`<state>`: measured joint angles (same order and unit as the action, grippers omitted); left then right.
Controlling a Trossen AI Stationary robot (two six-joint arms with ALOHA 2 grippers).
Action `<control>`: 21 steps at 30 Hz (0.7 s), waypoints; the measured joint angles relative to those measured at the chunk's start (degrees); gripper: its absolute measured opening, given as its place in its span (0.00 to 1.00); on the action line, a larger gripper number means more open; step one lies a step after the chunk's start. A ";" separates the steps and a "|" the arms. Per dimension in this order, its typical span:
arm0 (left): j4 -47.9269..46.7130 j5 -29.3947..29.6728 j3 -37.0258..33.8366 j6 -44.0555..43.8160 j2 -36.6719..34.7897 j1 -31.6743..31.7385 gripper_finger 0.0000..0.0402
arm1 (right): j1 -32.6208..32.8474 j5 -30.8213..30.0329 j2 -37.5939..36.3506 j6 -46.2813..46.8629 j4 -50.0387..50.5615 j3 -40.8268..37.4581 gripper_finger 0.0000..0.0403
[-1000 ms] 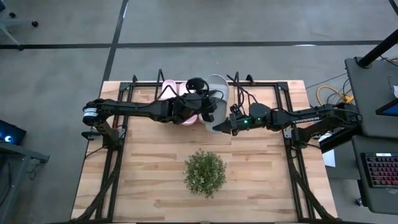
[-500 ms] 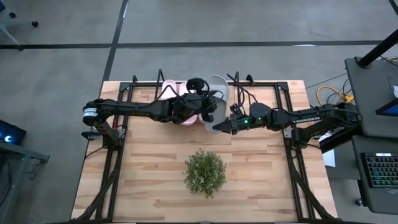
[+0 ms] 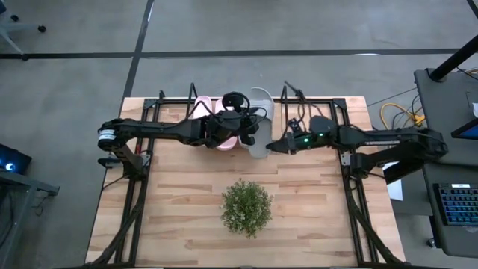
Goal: Pick and place slides into the shelf
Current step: Put the gray slide on the shelf
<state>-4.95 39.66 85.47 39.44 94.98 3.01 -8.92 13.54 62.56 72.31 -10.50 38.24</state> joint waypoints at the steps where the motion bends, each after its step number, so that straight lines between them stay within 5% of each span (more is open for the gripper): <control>1: -0.02 0.02 0.00 0.00 0.00 0.00 0.00 | -0.20 -0.11 -1.56 -0.51 1.48 0.00 0.53; 11: 0.69 -1.88 -0.59 -1.86 1.32 0.35 0.00 | -0.35 -6.76 -15.12 -0.72 9.47 -0.02 0.53; 21: 1.40 -3.21 0.90 -2.62 8.06 1.83 0.00 | -0.30 -7.37 -16.73 -0.20 9.81 0.02 0.53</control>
<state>-3.55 36.46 86.37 36.82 103.04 4.84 -9.22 6.17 45.83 72.11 -0.69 38.25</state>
